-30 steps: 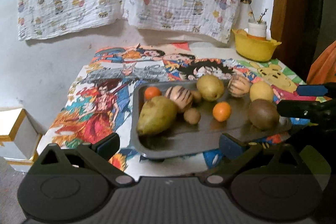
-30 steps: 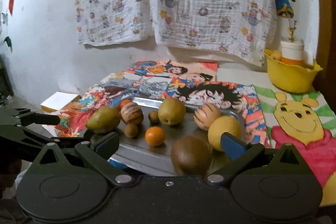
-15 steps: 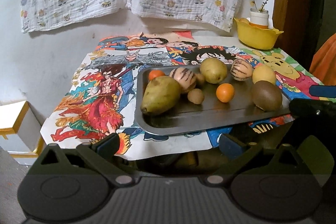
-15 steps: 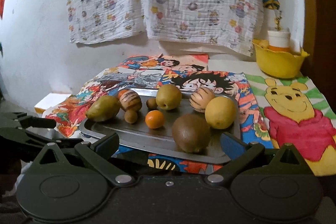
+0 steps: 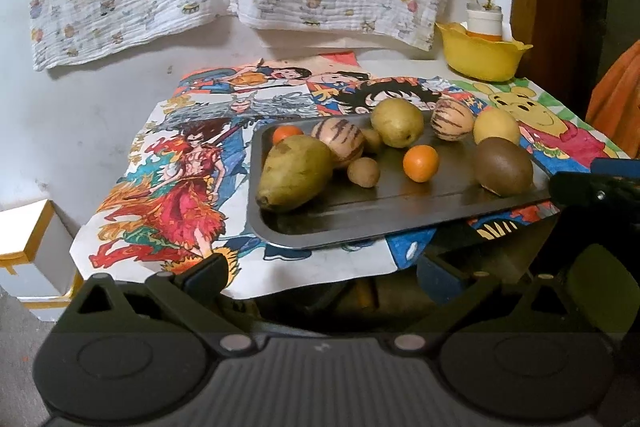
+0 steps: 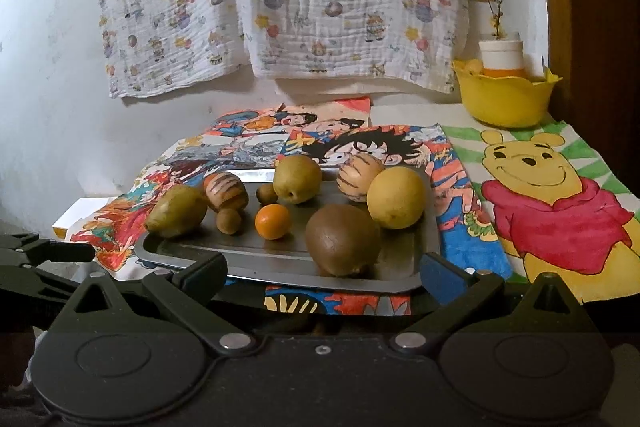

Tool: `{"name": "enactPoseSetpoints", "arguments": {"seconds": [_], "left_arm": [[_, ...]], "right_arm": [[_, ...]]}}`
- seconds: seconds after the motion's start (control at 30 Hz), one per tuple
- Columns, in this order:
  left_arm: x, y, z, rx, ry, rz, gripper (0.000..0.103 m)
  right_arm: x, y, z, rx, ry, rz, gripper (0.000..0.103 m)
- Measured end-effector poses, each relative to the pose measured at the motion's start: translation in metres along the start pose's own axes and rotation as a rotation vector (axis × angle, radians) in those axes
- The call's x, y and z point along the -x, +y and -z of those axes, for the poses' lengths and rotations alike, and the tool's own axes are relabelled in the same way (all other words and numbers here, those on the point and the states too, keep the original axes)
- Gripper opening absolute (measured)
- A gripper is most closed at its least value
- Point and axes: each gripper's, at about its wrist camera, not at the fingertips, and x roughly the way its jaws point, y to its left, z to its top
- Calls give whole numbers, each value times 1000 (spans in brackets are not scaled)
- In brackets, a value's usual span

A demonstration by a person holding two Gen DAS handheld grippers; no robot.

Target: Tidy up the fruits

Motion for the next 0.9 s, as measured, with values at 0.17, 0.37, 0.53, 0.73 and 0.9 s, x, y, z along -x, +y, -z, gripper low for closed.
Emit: {"name": "enactPoseSetpoints", "arguments": {"seconds": [0.17, 0.37, 0.53, 0.73, 0.9], "left_arm": [[-2, -5, 1, -15, 7, 9, 103], [-2, -6, 2, -25, 4, 17, 103], [-3, -4, 2, -12, 10, 20, 103], [-3, -3, 3, 4, 11, 17, 103], [-3, -2, 3, 10, 11, 16, 103]], "right_arm": [[-3, 2, 0, 19, 10, 2, 102], [-4, 4, -1, 40, 10, 4, 102], [-6, 5, 0, 45, 20, -1, 102], [-7, 7, 1, 55, 31, -6, 102], [-7, 6, 2, 56, 35, -7, 102]]}}
